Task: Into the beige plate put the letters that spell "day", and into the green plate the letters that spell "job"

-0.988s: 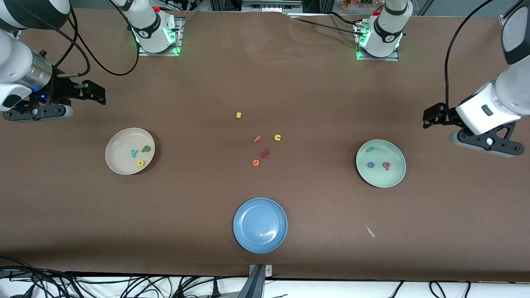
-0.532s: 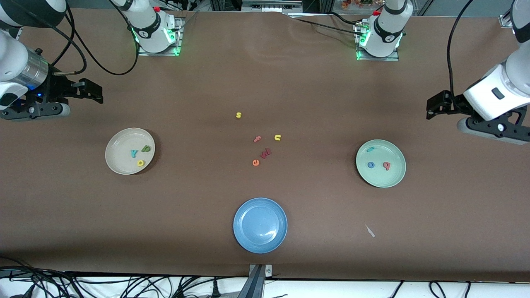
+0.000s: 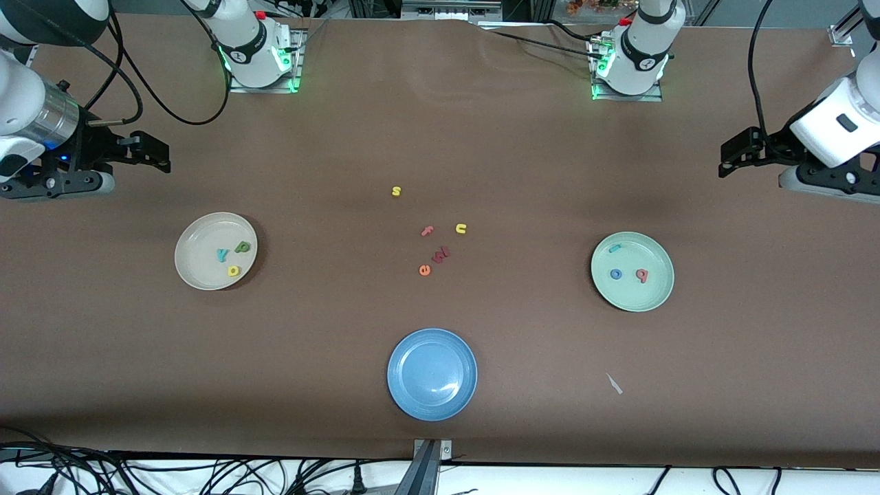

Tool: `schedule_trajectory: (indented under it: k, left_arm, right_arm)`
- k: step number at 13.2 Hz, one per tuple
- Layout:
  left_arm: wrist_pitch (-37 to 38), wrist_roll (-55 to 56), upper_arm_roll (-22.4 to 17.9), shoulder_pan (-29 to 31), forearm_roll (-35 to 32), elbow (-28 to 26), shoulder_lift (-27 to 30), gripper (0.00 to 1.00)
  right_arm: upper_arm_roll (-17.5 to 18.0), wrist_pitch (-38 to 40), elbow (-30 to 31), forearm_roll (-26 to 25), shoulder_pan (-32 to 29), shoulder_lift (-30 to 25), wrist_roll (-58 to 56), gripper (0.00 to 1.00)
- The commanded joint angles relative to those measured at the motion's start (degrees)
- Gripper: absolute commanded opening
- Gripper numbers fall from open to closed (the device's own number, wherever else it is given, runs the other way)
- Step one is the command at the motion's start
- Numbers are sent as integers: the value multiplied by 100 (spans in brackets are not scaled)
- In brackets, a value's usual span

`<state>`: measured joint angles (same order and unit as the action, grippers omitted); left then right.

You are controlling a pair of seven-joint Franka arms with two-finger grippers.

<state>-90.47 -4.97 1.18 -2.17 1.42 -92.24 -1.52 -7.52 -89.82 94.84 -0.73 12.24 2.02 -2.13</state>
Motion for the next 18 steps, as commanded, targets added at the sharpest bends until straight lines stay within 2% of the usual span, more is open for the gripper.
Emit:
schedule_trajectory:
  k: [1,3,6,7,9,18]
  left_arm:
    - [-408,-4,-4,-29,113,-486,371,100]
    - [-586,-22,5,6,95,-918,626,100]
    - [-427,-83,40,32,-220,-892,557,100]
    - [-401,-14,171,32,-265,-875,522,100]
    - [-331,-13,198,172,-213,-849,495,100]
    - [-313,-83,207,129,-204,-761,442,100]
  right_arm:
    - [85,-18,-9,-33,-99,-26,55,100]
    - [58,-18,-9,-24,-82,-8,46,100]
    - [58,-18,-18,-15,-82,44,55,100]
    - [58,-18,-18,-15,-82,44,55,100]
    - [58,-18,-18,-15,-82,44,55,100]
    - [49,-18,-18,-15,-82,53,55,100]
